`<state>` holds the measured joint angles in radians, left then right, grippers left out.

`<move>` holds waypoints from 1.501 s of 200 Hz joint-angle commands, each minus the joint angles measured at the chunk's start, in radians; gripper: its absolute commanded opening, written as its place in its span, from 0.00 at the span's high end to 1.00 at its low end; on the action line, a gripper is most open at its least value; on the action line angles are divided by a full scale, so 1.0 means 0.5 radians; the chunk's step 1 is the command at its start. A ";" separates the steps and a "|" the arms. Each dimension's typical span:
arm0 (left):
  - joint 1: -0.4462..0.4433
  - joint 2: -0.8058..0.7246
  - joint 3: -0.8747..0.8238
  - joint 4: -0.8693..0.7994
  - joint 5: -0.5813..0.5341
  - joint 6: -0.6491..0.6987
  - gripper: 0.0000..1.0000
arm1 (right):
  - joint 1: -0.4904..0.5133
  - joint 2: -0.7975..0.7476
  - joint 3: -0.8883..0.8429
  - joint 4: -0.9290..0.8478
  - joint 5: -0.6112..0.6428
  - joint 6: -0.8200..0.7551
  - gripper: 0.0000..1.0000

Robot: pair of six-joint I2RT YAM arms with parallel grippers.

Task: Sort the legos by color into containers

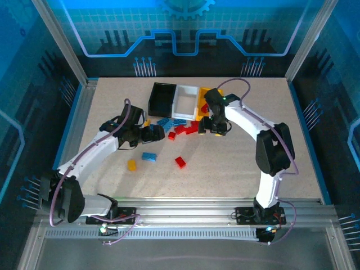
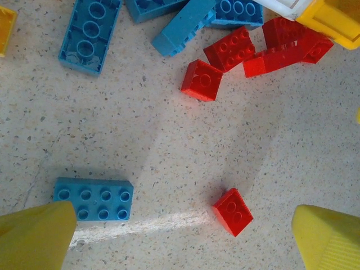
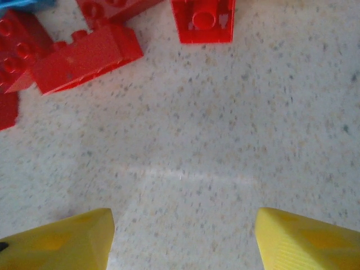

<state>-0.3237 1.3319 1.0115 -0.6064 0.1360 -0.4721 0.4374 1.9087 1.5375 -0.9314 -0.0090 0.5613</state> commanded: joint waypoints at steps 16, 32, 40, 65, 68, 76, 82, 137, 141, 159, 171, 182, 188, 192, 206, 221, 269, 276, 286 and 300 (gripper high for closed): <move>-0.003 0.006 0.008 -0.013 0.036 -0.015 0.01 | -0.008 0.226 0.163 0.107 0.169 -0.117 0.30; -0.003 -0.001 0.002 -0.017 0.027 -0.016 0.01 | -0.021 0.330 0.250 0.100 0.200 -0.141 0.30; -0.002 0.002 0.002 -0.021 0.026 -0.016 0.01 | -0.034 0.374 0.289 0.090 0.213 -0.141 0.30; 0.000 0.010 0.019 -0.042 0.017 -0.003 0.01 | -0.053 0.462 0.378 0.099 0.239 -0.146 0.30; 0.000 0.012 0.024 -0.045 0.013 -0.003 0.01 | -0.055 0.472 0.387 0.099 0.245 -0.149 0.30; 0.000 0.017 0.034 -0.052 0.013 0.008 0.01 | -0.058 0.493 0.419 0.091 0.259 -0.156 0.31; 0.004 0.020 0.038 -0.059 0.013 0.014 0.01 | -0.065 0.513 0.443 0.082 0.269 -0.158 0.31; 0.025 0.049 0.060 -0.079 0.032 0.042 0.01 | -0.090 0.640 0.550 0.067 0.308 -0.159 0.36; 0.027 0.053 0.059 -0.081 0.033 0.045 0.01 | -0.092 0.646 0.553 0.068 0.308 -0.157 0.37; 0.032 0.063 0.061 -0.088 0.041 0.051 0.01 | -0.091 0.669 0.562 0.073 0.309 -0.153 0.39; 0.034 0.068 0.065 -0.088 0.042 0.054 0.01 | -0.092 0.674 0.558 0.084 0.321 -0.150 0.40; 0.037 0.070 0.066 -0.094 0.045 0.057 0.01 | -0.086 0.677 0.558 0.089 0.341 -0.150 0.41; 0.037 0.070 0.069 -0.096 0.047 0.058 0.01 | -0.086 0.680 0.558 0.091 0.346 -0.149 0.42; 0.041 0.070 0.069 -0.096 0.046 0.058 0.01 | -0.087 0.680 0.559 0.096 0.355 -0.148 0.42; 0.040 0.071 0.068 -0.102 0.046 0.059 0.01 | -0.086 0.681 0.554 0.103 0.372 -0.150 0.44; 0.041 0.071 0.068 -0.110 0.053 0.059 0.01 | -0.086 0.686 0.550 0.122 0.375 -0.155 0.45; 0.043 0.041 0.033 -0.130 0.041 0.059 0.01 | -0.077 0.714 0.515 0.231 0.360 -0.168 0.43; 0.043 0.040 0.027 -0.135 0.041 0.060 0.01 | -0.074 0.714 0.508 0.251 0.361 -0.166 0.43; 0.044 0.036 0.022 -0.142 0.043 0.060 0.01 | -0.076 0.725 0.508 0.264 0.362 -0.164 0.43; 0.043 0.030 0.017 -0.151 0.044 0.060 0.01 | -0.071 0.743 0.510 0.278 0.371 -0.160 0.44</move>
<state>-0.3092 1.3613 1.0138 -0.6460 0.1364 -0.4648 0.4019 2.2452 1.7897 -0.8326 0.1551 0.4885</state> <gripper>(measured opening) 0.989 0.569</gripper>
